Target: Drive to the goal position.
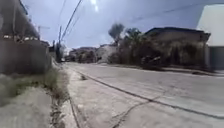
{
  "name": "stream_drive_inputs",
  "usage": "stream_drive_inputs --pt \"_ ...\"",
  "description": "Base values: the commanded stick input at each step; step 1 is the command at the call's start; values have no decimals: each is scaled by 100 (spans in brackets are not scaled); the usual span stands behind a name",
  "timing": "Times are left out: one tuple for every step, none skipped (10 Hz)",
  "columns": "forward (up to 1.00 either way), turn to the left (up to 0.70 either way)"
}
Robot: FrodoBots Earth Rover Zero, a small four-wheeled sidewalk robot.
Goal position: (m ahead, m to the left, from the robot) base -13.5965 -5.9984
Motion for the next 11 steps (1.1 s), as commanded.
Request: stream_drive_inputs --pt "0 -70" --pt "0 -70" --pt "0 -70" --pt "0 -70" --pt "0 -70" --pt "0 -70" --pt "0 -70" --pt "0 -70" --pt "0 -70" --pt "0 -70" --pt "0 -70"
